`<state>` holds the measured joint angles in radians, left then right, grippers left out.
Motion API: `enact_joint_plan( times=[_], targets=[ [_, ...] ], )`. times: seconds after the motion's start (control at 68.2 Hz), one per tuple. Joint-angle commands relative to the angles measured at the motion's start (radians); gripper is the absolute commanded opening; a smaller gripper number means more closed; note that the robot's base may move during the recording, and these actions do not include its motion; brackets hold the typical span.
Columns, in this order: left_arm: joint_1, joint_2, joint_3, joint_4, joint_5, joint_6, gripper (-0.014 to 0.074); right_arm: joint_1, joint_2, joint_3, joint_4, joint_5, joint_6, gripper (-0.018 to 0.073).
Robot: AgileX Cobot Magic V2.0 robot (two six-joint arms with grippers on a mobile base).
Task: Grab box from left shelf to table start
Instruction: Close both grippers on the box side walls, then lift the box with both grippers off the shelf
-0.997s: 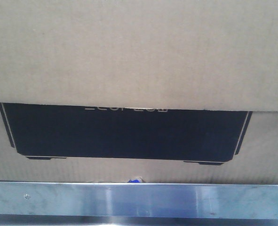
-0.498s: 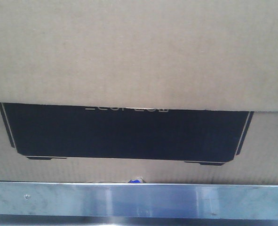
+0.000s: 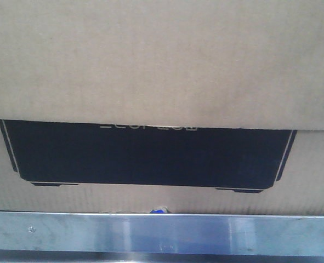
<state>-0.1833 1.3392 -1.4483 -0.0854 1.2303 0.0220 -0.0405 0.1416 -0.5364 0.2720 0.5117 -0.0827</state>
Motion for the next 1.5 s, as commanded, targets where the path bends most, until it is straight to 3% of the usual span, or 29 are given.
enact_joint_plan(
  times=[0.0, 0.44, 0.806, 0.938, 1.143, 1.217, 1.48],
  targets=[
    [-0.006, -0.025, -0.032, -0.004, -0.037, -0.009, 0.0391, -0.001, 0.116, -0.128, 0.005, 0.005, -0.027, 0.0592],
    [-0.006, -0.025, -0.032, -0.004, -0.037, -0.009, 0.0391, -0.001, 0.758, -0.667, -0.022, 0.429, -0.028, 0.0592],
    [-0.006, -0.025, -0.032, -0.006, -0.039, -0.009, 0.0379, -0.001, 1.111, -0.826, -0.055, 0.520, -0.029, 0.0586],
    [-0.006, -0.025, -0.032, -0.006, -0.060, -0.009, 0.0284, -0.001, 1.156, -0.826, -0.080, 0.520, -0.030, 0.0469],
    [-0.006, -0.025, -0.032, -0.006, -0.061, -0.009, -0.0013, -0.001, 1.173, -0.825, -0.104, 0.512, -0.030, 0.0037],
    [-0.006, -0.025, -0.032, -0.006, -0.054, -0.009, -0.0109, -0.001, 1.173, -0.825, -0.108, 0.512, -0.030, 0.0060],
    [-0.006, -0.025, -0.032, -0.012, -0.066, -0.009, -0.0092, -0.001, 1.171, -0.825, -0.111, 0.510, -0.030, 0.0057]
  ],
)
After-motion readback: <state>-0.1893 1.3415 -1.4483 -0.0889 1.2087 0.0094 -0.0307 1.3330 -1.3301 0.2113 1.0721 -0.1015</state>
